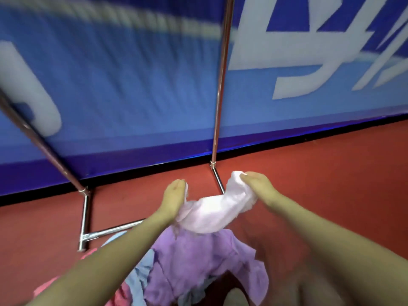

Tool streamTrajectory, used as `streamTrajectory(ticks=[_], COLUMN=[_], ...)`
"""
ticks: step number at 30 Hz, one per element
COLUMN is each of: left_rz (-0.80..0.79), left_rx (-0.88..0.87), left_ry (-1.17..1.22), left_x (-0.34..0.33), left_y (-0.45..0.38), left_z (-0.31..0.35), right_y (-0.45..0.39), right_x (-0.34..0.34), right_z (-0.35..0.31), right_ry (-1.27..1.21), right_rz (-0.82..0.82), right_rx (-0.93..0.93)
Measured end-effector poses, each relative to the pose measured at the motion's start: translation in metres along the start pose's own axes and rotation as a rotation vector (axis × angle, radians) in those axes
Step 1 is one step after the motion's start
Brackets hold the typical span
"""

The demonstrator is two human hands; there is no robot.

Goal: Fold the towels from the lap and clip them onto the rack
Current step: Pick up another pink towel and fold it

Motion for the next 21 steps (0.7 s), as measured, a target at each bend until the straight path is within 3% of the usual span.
streamTrajectory(ticks=[3, 9, 12, 15, 18, 21], left_rz=[-0.028, 0.004, 0.062, 0.057, 0.064, 0.031], left_rx=[0.013, 0.044, -0.022, -0.059, -0.072, -0.053], left_ry=[0.085, 0.301, 0.389, 0.505, 0.567, 0.605], left_x=[0.03, 0.072, 0.088, 0.093, 0.099, 0.101], left_y=[0.04, 0.11, 0.132, 0.141, 0.139, 0.133], left_z=[0.038, 0.059, 0.076, 0.093, 0.09, 0.081], right_y=[0.052, 0.12, 0.128, 0.147, 0.171, 0.185], right_x=[0.004, -0.017, -0.039, -0.059, -0.091, -0.128], right_z=[-0.052, -0.074, -0.078, -0.097, -0.11, -0.111], right_ry=[-0.05, -0.235, -0.061, 0.076, 0.041, 0.19], right_rz=[-0.036, -0.038, -0.04, -0.058, -0.244, -0.372], right_rx=[0.108, 0.108, 0.081, 0.319, 0.507, 0.632])
Point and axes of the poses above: each hand's wrist, its own y-axis away from the middle knuckle, its own x-axis out of the back of the hand, z = x × y, the point moved 10 cm from there along -y, towards the middle knuckle, and after that the axes turned 5 degrees about -y, right-handed, at the moved point
